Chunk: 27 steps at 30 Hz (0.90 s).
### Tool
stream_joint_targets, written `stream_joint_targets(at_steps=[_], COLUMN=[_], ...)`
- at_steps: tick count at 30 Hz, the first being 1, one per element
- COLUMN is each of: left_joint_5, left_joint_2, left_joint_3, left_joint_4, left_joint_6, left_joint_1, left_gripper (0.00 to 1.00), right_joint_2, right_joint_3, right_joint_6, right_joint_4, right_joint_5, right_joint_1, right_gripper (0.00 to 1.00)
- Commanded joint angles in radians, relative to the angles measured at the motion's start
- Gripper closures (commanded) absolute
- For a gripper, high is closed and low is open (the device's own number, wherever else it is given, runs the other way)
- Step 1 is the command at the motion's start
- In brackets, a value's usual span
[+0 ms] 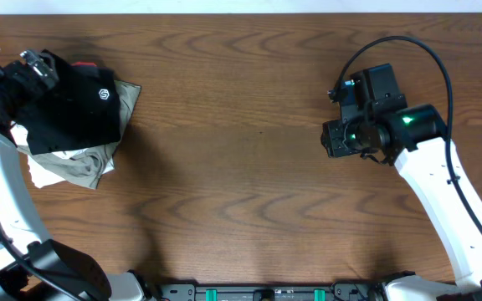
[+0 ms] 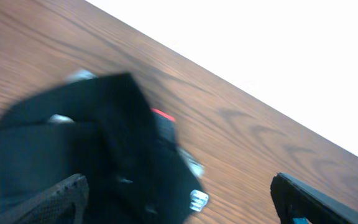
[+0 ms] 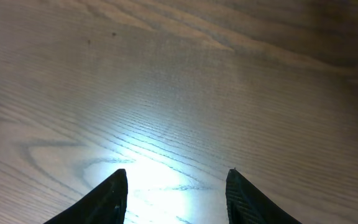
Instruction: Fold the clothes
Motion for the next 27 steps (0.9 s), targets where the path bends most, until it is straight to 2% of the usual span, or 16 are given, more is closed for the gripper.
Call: stream_joint_targets(at_steps=[1, 11, 16, 24, 26, 27], left_joint_5=[0.156, 0.163, 0.306, 0.423, 0.417, 0.395], left_joint_2=[0.048, 0.277, 0.368, 0.302, 0.24, 0.204], left_joint_3=[-0.042, -0.089, -0.089, -0.057, -0.056, -0.056], left_joint_4=[-0.01, 0.055, 0.152, 0.184, 0.184, 0.182], left_joint_6=[-0.024, -0.035, -0.035, -0.035, -0.009, 0.002], left_joint_1=[0.001, 0.005, 0.031, 0.029, 0.013, 0.0], left_gripper=[0.07, 0.07, 0.06, 0.06, 0.06, 0.01], right_joint_2=[0.009, 0.009, 0.009, 0.009, 0.009, 0.009], right_joint_3=[-0.002, -0.002, -0.002, -0.002, -0.002, -0.002], right_joint_6=[-0.013, -0.013, -0.013, -0.012, -0.011, -0.003], right_joint_4=[-0.002, -0.008, -0.008, 0.009, 0.024, 0.035], right_joint_5=[0.01, 0.014, 0.014, 0.014, 0.013, 0.013], right_joint_1=[-0.011, -0.012, -0.012, -0.011, -0.012, -0.012], right_gripper=[0.51, 0.51, 0.51, 0.5, 0.44, 0.36])
